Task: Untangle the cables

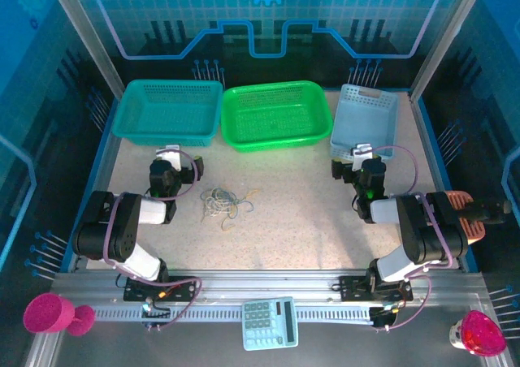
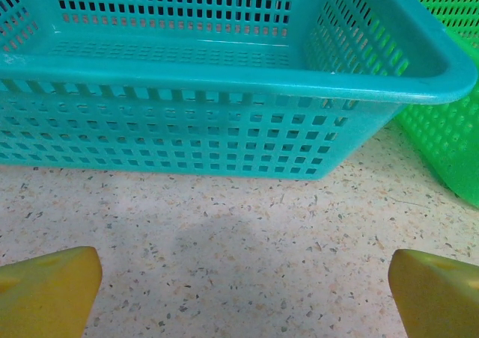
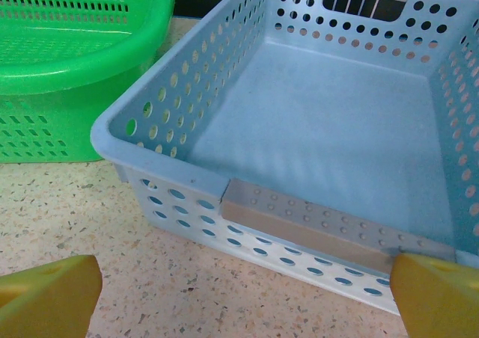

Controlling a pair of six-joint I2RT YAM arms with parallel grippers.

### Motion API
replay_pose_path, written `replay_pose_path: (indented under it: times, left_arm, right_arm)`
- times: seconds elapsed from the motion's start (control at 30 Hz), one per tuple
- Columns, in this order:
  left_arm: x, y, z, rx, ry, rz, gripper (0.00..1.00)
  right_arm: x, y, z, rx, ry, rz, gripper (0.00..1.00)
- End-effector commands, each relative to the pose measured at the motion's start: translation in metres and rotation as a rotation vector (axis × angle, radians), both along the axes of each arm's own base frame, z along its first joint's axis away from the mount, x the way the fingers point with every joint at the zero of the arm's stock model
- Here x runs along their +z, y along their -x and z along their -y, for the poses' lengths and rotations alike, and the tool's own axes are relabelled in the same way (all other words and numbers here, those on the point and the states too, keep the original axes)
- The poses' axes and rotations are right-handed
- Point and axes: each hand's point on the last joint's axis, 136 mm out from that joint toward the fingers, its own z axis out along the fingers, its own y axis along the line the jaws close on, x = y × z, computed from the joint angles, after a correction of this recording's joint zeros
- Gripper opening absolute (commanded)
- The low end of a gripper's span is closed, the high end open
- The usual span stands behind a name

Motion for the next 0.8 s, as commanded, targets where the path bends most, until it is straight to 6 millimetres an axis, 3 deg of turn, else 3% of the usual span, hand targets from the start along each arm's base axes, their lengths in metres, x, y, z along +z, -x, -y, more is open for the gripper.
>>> replay_pose_path:
  times: [0.0, 0.37, 0.57, 0.67, 0.77]
  left_arm:
    - [0.007, -0.004, -0.001, -0.006, 0.013, 0.025, 0.99]
    - [0.013, -0.003, -0.001, -0.004, 0.012, 0.034, 0.99]
    - [0.039, 0.001, -0.005, 0.024, 0.004, 0.017, 0.99]
    - [0.06, 0.004, -0.008, 0.048, 0.01, 0.042, 0.99]
    - [0.087, 0.006, -0.006, 0.056, 0.05, 0.06, 0.99]
  right_arm:
    - [0.009, -0.005, -0.004, 0.021, -0.002, 0.031, 1.0]
    - [0.015, -0.003, -0.001, 0.023, -0.028, 0.044, 1.0]
    - [0.063, 0.016, 0.019, -0.113, -0.04, 0.101, 1.0]
    - [0.082, 0.022, 0.032, -0.22, -0.159, 0.064, 1.0]
    - [0.089, 0.03, 0.042, -0.335, -0.335, -0.025, 1.0]
